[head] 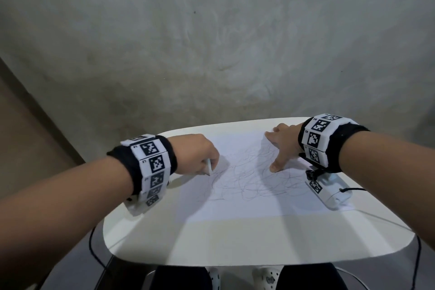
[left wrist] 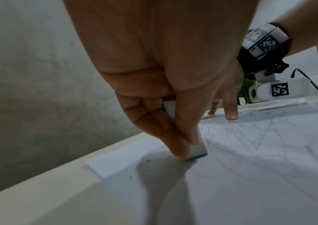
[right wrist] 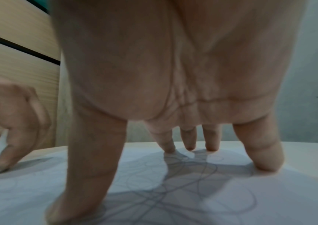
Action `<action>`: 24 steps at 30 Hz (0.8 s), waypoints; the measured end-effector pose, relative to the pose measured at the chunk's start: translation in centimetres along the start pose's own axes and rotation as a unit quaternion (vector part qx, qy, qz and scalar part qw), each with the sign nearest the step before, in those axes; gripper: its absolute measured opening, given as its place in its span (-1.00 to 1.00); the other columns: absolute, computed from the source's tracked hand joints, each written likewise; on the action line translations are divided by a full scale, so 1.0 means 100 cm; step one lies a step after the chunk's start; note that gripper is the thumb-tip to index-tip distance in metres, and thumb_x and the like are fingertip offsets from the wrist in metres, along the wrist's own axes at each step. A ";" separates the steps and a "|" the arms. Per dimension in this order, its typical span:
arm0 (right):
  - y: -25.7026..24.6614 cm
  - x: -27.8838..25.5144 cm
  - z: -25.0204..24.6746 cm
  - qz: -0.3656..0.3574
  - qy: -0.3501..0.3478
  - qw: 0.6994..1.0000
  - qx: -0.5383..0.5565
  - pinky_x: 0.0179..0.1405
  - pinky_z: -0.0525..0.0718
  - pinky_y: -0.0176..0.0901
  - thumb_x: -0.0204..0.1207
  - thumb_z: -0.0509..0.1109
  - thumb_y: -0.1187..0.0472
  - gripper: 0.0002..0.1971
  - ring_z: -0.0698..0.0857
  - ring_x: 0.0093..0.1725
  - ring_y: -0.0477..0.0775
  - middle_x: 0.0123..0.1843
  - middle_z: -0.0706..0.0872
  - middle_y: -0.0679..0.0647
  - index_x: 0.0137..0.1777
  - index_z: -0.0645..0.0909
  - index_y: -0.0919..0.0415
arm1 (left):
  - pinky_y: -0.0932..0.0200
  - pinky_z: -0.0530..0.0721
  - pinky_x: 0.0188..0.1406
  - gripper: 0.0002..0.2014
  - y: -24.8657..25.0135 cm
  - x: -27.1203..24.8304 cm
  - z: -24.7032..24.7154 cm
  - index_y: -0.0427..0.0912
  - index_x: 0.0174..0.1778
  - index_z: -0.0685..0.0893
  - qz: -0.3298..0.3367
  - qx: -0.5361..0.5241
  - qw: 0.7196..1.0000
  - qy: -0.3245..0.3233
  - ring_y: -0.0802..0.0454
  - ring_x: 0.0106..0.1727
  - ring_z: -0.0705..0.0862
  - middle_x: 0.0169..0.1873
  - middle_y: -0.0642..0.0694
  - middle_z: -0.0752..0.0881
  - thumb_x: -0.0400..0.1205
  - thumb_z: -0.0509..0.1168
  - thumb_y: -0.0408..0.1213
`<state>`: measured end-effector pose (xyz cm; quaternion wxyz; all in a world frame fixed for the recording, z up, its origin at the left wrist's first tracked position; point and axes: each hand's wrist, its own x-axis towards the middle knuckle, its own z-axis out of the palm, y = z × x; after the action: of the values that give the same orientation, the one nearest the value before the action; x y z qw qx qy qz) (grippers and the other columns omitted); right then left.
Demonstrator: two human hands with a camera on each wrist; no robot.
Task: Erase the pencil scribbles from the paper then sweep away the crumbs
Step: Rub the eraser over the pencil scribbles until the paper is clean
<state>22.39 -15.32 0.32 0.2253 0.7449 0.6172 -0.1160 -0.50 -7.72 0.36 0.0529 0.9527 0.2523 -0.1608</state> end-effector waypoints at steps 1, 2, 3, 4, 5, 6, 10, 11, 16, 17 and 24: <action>0.000 0.000 0.000 0.001 0.001 1.000 -0.001 0.46 0.41 0.11 0.33 0.46 -0.30 0.01 0.30 0.58 0.22 0.63 0.18 0.18 0.66 0.10 0.15 | 0.18 0.58 -0.10 -0.85 0.003 0.002 -0.003 0.02 -0.06 0.72 0.001 0.004 1.000 0.004 0.04 -0.11 0.63 -0.12 0.06 0.74 0.53 0.34 -0.30; 0.000 -0.001 0.000 0.003 0.003 1.000 -0.003 0.46 0.41 0.11 0.34 0.46 -0.30 0.02 0.29 0.58 0.22 0.64 0.17 0.17 0.67 0.09 0.15 | 0.16 0.59 -0.06 -0.83 0.009 0.009 -0.006 0.00 -0.04 0.73 0.006 0.011 1.000 0.020 0.00 -0.07 0.65 -0.09 0.03 0.75 0.52 0.33 -0.32; 0.000 0.000 0.000 0.004 0.003 1.000 -0.005 0.46 0.40 0.11 0.34 0.45 -0.31 0.02 0.28 0.59 0.21 0.65 0.16 0.16 0.67 0.07 0.14 | 0.13 0.60 -0.01 -0.81 0.015 0.018 -0.008 -0.03 0.00 0.73 0.013 0.015 0.999 0.045 -0.04 -0.02 0.65 -0.04 -0.01 0.74 0.53 0.31 -0.33; 0.000 -0.001 0.000 0.006 0.002 1.000 -0.005 0.46 0.39 0.10 0.35 0.45 -0.31 0.03 0.27 0.60 0.20 0.66 0.15 0.15 0.68 0.05 0.14 | 0.10 0.59 0.02 -0.80 0.022 0.026 -0.009 -0.06 0.04 0.72 0.016 0.012 0.997 0.070 -0.07 0.03 0.65 -0.01 -0.02 0.73 0.55 0.31 -0.33; 0.000 -0.001 0.000 0.007 0.001 1.000 -0.005 0.45 0.37 0.10 0.35 0.44 -0.31 0.04 0.26 0.61 0.19 0.67 0.14 0.15 0.69 0.03 0.13 | 0.07 0.60 0.03 -0.81 0.027 0.032 -0.009 -0.06 0.05 0.71 0.016 0.009 0.996 0.091 -0.09 0.05 0.65 0.00 -0.01 0.70 0.56 0.32 -0.34; 0.000 -0.002 0.000 0.007 0.003 1.000 -0.003 0.46 0.37 0.09 0.35 0.44 -0.31 0.04 0.25 0.62 0.19 0.67 0.13 0.15 0.69 0.03 0.13 | 0.05 0.61 0.02 -0.82 0.029 0.036 -0.007 -0.05 0.04 0.70 0.015 0.009 0.994 0.104 -0.09 0.05 0.66 -0.02 0.01 0.68 0.57 0.33 -0.34; -0.001 -0.002 0.001 0.003 0.007 1.000 -0.011 0.43 0.41 0.11 0.34 0.44 -0.31 0.01 0.31 0.58 0.22 0.64 0.18 0.17 0.66 0.10 0.15 | 0.06 0.63 0.04 -0.86 0.012 0.016 0.002 0.01 -0.01 0.72 0.018 0.024 0.999 0.027 -0.05 -0.01 0.66 -0.04 0.03 0.73 0.57 0.34 -0.26; -0.001 -0.002 0.001 0.002 0.007 1.000 -0.012 0.42 0.42 0.11 0.34 0.44 -0.31 0.01 0.32 0.57 0.22 0.64 0.18 0.17 0.66 0.10 0.15 | 0.05 0.64 0.04 -0.86 0.009 0.008 0.001 0.03 -0.02 0.72 0.015 0.033 0.999 -0.004 -0.03 -0.02 0.66 -0.06 0.05 0.73 0.56 0.34 -0.25; -0.001 -0.004 0.000 0.001 0.009 1.000 -0.008 0.41 0.40 0.07 0.37 0.44 -0.29 0.00 0.29 0.59 0.21 0.65 0.17 0.17 0.66 0.08 0.16 | 0.08 0.60 0.03 -0.86 0.021 0.017 -0.003 -0.02 0.04 0.70 0.026 0.029 0.997 0.065 -0.07 0.02 0.64 0.00 0.01 0.70 0.60 0.31 -0.25; -0.001 -0.004 0.000 0.002 0.011 1.000 -0.006 0.42 0.40 0.07 0.37 0.44 -0.28 -0.01 0.29 0.59 0.20 0.65 0.17 0.17 0.67 0.08 0.16 | 0.11 0.58 0.01 -0.87 0.023 0.019 0.000 -0.03 0.05 0.70 0.026 0.016 0.995 0.091 -0.05 0.02 0.63 0.00 0.01 0.69 0.62 0.31 -0.24; -0.001 -0.004 0.000 0.001 0.008 1.000 -0.006 0.44 0.39 0.08 0.37 0.44 -0.29 0.00 0.28 0.60 0.20 0.64 0.17 0.17 0.67 0.08 0.16 | 0.11 0.62 -0.04 -0.87 0.011 -0.004 0.001 0.04 -0.04 0.72 0.013 0.018 1.000 -0.017 0.07 -0.11 0.61 -0.11 0.08 0.74 0.56 0.34 -0.25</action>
<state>22.18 -15.64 0.43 0.2244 0.7455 0.6186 -0.1061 -0.37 -8.86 0.39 0.0426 0.9539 0.2358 -0.1809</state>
